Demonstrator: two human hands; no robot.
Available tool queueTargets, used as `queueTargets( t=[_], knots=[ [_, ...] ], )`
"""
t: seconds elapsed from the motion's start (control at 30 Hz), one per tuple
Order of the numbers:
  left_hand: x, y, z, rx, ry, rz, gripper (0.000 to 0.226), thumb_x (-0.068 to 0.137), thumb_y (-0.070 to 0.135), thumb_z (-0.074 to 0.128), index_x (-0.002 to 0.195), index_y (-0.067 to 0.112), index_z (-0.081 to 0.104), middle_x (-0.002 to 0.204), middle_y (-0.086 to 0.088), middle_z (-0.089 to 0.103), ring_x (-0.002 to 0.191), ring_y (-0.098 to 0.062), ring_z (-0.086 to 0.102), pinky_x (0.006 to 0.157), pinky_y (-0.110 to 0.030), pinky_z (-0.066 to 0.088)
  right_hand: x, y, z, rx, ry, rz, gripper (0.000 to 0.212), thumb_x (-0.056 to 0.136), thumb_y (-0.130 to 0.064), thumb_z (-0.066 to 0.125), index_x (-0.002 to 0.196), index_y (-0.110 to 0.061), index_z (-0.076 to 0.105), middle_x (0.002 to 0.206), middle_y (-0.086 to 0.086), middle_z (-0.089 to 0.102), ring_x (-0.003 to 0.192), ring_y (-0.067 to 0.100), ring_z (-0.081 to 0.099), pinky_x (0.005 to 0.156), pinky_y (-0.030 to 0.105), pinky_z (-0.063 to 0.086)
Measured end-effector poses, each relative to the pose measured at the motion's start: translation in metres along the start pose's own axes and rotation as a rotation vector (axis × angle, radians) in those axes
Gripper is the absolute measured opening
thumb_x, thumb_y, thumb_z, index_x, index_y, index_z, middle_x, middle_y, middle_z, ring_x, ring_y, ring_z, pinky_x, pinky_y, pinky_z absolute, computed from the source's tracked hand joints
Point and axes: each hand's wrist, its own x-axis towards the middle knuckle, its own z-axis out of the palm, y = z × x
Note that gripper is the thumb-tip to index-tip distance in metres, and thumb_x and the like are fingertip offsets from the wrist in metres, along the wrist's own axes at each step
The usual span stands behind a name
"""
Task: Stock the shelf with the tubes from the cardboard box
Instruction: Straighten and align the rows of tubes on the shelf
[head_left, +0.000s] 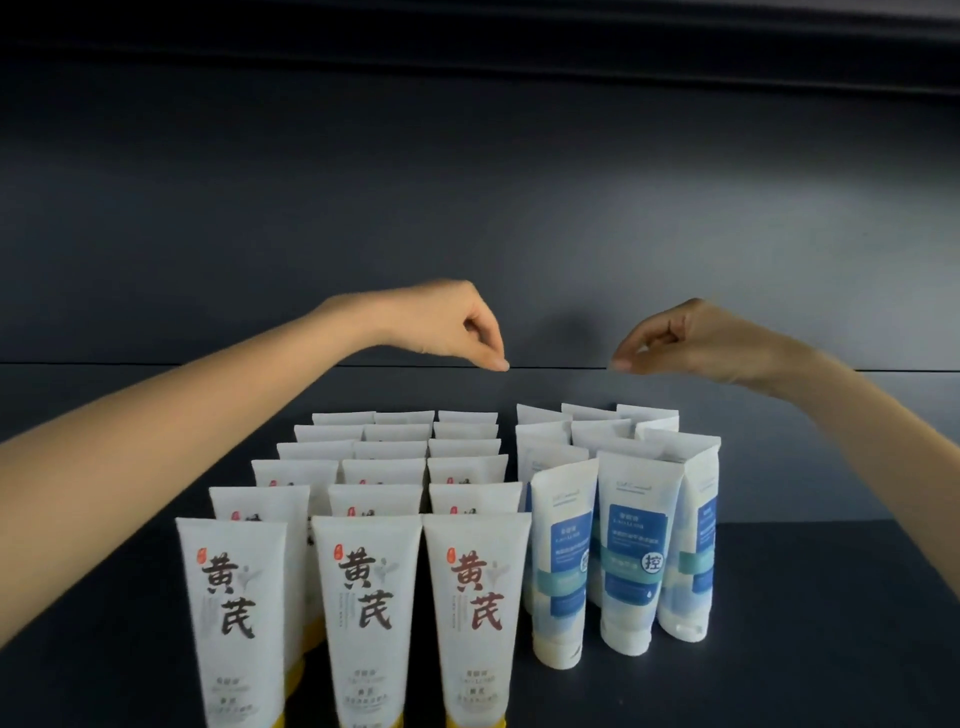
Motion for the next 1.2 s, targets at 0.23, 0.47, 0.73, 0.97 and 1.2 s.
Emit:
queueTargets(
  t=[0.23,0.47,0.73,0.97,1.2],
  knots=[
    [0.054,0.008,0.032,0.153,-0.083,0.012,0.018,0.081,0.039,0.069,0.095,0.028,0.071,0.041,0.017,0.043,0.045,0.002,0.041,0.054,-0.026,0.028,0.033,0.034,0.010,-0.116,-0.163,0.027,0.012,0.081,-0.031,0.073,0.089,-0.021,0.075,0.082,-0.015,0.071,0.079,-0.002,0.061,0.076,0.014,0.045],
    [0.066,0.008,0.060,0.261,-0.072,0.015,0.026,0.081,0.046,0.067,0.104,0.033,0.069,0.049,0.016,0.041,0.049,0.002,0.043,0.052,-0.023,0.028,0.048,0.057,0.022,-0.103,-0.272,0.047,0.014,0.079,-0.028,0.075,0.091,-0.021,0.075,0.093,-0.006,0.074,0.087,0.002,0.064,0.083,0.018,0.047],
    [0.067,-0.008,0.073,0.258,-0.111,0.007,0.019,0.084,0.045,0.063,0.077,0.028,0.068,0.041,0.016,0.041,0.049,0.001,0.041,0.053,-0.024,0.029,0.049,0.069,0.025,-0.132,-0.349,0.010,0.004,0.082,-0.024,0.073,0.082,-0.028,0.073,0.094,0.006,0.073,0.077,0.005,0.061,0.079,0.027,0.050],
    [0.069,-0.013,0.073,0.240,-0.107,-0.006,0.021,0.082,0.044,0.066,0.067,0.028,0.064,0.044,0.011,0.039,0.050,-0.002,0.040,0.054,-0.025,0.030,0.044,0.078,0.025,-0.063,-0.303,-0.028,0.011,0.084,-0.017,0.070,0.080,-0.027,0.073,0.093,0.010,0.073,0.082,0.024,0.064,0.080,0.033,0.052],
    [0.070,-0.013,0.075,0.275,-0.069,-0.023,0.022,0.080,0.046,0.067,0.067,0.029,0.065,0.061,0.002,0.050,0.059,-0.008,0.045,0.054,-0.025,0.029,0.044,0.081,0.029,-0.023,-0.246,-0.017,0.013,0.083,-0.016,0.071,0.078,-0.028,0.071,0.092,0.007,0.074,0.079,0.012,0.067,0.072,0.012,0.048]
  ],
)
